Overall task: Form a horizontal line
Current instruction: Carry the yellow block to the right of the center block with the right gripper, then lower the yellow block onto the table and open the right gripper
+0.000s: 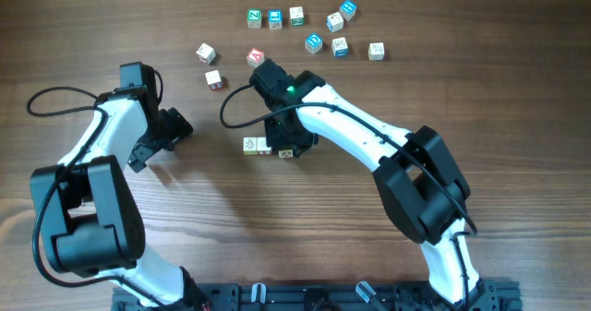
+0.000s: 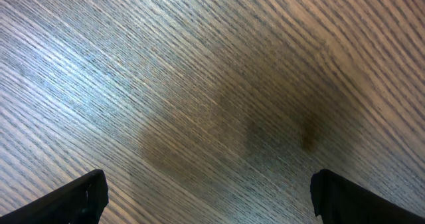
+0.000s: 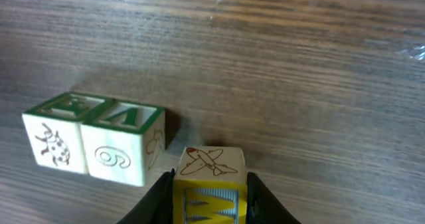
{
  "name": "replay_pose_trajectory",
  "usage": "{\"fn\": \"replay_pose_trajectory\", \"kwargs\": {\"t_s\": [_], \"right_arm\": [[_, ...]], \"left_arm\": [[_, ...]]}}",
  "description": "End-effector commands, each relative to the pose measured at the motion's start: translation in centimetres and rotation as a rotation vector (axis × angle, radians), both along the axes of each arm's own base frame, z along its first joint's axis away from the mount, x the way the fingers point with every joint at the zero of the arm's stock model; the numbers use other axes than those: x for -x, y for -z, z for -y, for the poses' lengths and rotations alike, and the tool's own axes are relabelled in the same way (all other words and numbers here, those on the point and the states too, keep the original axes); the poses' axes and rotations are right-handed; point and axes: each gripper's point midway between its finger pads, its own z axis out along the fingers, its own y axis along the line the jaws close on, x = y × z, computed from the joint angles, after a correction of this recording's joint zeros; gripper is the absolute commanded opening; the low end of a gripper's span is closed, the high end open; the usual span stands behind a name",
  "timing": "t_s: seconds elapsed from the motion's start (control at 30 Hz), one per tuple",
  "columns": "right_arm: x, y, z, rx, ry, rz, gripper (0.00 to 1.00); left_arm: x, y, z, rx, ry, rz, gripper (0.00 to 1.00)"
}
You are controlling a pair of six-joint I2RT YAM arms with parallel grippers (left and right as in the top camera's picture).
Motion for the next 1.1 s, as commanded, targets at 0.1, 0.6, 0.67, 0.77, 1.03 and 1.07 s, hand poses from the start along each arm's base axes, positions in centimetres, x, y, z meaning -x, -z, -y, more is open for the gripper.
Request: {"fn": "replay_pose_trajectory", "kwargs": {"t_s": [0.1, 0.6, 0.67, 0.77, 1.03, 1.07], "right_arm": [[-1.3, 0.2, 0.8, 0.043, 0.072, 0.07, 0.2], [-0.6, 1.1, 0.7, 0.051, 0.06, 0.062, 0.21], [-0.6, 1.1, 0.8, 0.051, 0.06, 0.062, 0.26], [-0.5, 1.1, 0.8, 0.053, 0.059, 0.059, 0.45], [-2.1, 0.9, 0.4, 0.024, 0.076, 0.114, 0.56], [-2.6, 0.8, 0.4, 0.025, 0.082, 0.133, 0.56]], "left_arm": [[0.1, 0.3, -0.1, 0.007, -0.018, -0.008, 1.0], [0.2, 0.3, -0.1, 0.007, -0.018, -0.008, 1.0], [0.2, 0.3, -0.1, 0.007, -0.018, -0.008, 1.0], [0.1, 0.3, -0.1, 0.007, -0.018, -0.008, 1.0], [0.1, 0.3, -0.1, 0.007, -0.018, -0.008, 1.0], [0.1, 0.3, -0.1, 0.007, -0.018, -0.008, 1.0]]}}
